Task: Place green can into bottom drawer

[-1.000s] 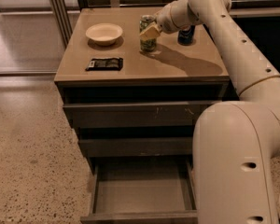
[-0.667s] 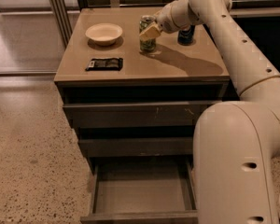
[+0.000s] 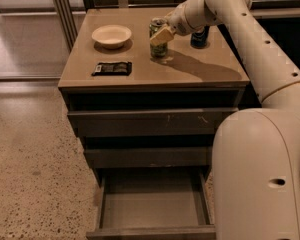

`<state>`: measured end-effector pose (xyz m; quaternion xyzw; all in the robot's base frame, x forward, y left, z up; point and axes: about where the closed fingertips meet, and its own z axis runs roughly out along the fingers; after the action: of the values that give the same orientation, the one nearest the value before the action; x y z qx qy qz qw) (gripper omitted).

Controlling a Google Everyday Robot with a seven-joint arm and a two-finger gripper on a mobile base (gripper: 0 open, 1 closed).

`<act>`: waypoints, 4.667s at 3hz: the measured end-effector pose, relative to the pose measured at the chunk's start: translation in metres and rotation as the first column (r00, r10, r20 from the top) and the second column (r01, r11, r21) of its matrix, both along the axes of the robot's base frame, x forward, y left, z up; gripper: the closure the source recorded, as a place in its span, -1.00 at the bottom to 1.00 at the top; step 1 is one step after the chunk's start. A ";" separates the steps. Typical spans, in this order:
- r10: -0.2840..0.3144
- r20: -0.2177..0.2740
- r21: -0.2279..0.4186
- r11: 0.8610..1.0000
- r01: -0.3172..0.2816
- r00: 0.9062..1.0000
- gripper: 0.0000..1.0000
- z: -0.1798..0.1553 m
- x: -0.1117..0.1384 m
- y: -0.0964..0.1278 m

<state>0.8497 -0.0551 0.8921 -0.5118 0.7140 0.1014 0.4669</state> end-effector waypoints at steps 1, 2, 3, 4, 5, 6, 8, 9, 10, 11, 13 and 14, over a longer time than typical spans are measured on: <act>0.063 -0.010 0.019 0.998 -0.063 0.998 1.00 0.020 -0.032 0.000; 0.159 -0.031 0.057 0.986 -0.157 0.987 1.00 0.038 -0.081 0.001; 0.291 -0.108 0.170 0.948 -0.270 0.951 1.00 0.057 -0.138 0.008; 0.365 -0.161 0.180 0.924 -0.336 0.917 1.00 0.050 -0.160 0.015; 0.391 -0.159 0.174 0.915 -0.364 0.907 1.00 0.051 -0.163 0.020; 0.448 -0.180 0.169 0.891 -0.421 0.876 1.00 0.059 -0.193 0.022; 0.502 -0.166 0.148 0.864 -0.482 0.849 1.00 0.059 -0.278 0.012; 0.507 -0.172 0.112 0.862 -0.494 0.845 1.00 0.001 -0.300 0.004; 0.510 -0.285 0.115 0.859 -0.499 0.812 1.00 -0.078 -0.321 -0.005; 0.517 -0.303 0.119 0.854 -0.507 0.800 1.00 -0.086 -0.327 -0.002; 0.483 -0.291 0.014 0.865 -0.501 0.826 1.00 -0.147 -0.329 -0.014; 0.412 -0.274 -0.066 0.893 -0.444 0.869 1.00 -0.225 -0.330 -0.035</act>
Offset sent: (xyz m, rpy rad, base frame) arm -0.1564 -0.0036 0.0651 0.1072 0.0653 0.2822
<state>0.5200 -0.0903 0.6668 -0.6688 0.6412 0.2213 0.3043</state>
